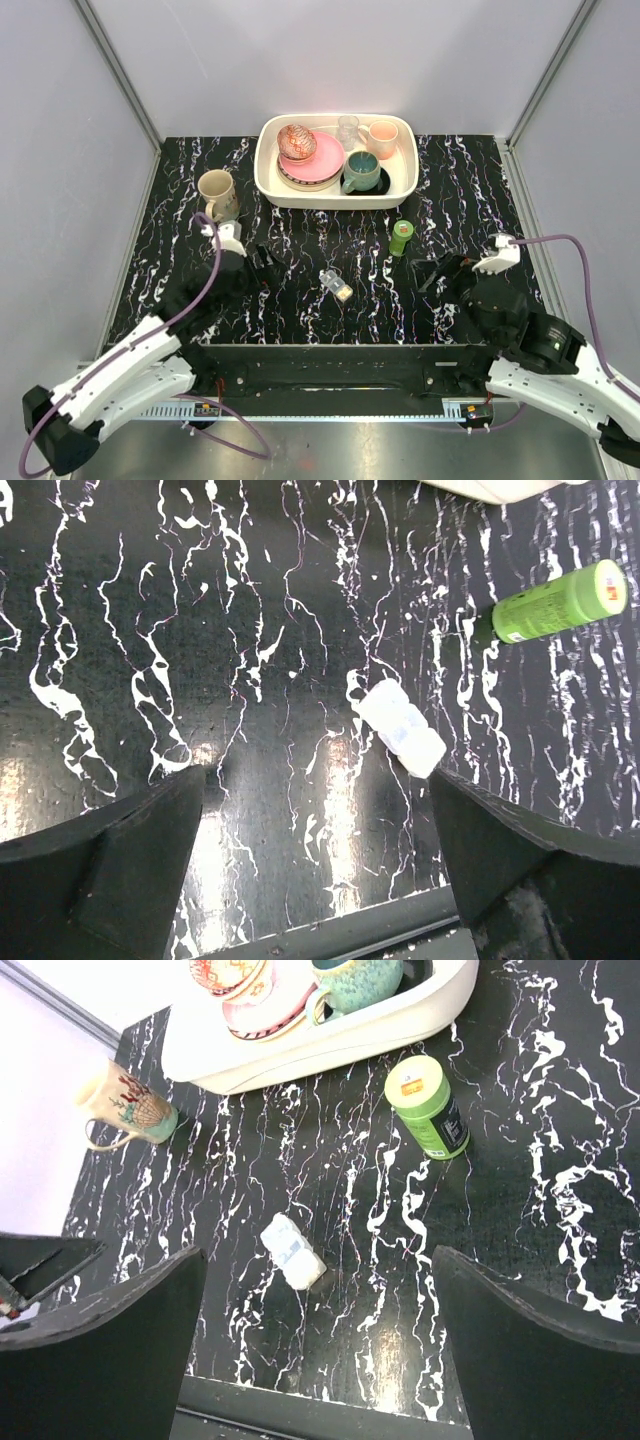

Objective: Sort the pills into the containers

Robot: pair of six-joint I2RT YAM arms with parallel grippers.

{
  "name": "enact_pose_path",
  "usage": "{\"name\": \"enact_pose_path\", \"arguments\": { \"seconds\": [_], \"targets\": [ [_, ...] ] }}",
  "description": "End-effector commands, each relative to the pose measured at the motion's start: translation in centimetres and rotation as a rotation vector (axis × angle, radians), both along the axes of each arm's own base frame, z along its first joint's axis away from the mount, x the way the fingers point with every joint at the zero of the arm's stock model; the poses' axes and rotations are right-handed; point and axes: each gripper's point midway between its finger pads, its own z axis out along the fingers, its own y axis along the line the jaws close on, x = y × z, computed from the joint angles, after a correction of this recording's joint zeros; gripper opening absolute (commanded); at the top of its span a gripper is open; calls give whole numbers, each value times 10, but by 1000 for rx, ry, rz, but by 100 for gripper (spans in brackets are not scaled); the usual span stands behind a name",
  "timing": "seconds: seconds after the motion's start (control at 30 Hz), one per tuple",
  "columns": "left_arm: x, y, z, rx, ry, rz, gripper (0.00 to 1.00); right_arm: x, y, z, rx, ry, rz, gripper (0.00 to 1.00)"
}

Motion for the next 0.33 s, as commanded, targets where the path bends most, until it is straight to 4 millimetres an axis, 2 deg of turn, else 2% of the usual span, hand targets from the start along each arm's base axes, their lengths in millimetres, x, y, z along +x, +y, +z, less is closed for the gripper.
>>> {"name": "enact_pose_path", "arguments": {
  "seconds": [0.0, 0.17, 0.3],
  "targets": [
    [-18, 16, 3, -13, -5, 13, 99, 0, -16, -10, 67, 16, -95, 100],
    [-29, 27, 14, -61, -70, 10, 99, -2, -20, -18, 114, 22, -119, 100],
    [-30, 36, 36, -112, -158, 42, 99, -3, -21, -22, 112, 28, -118, 100]
  ]
}}
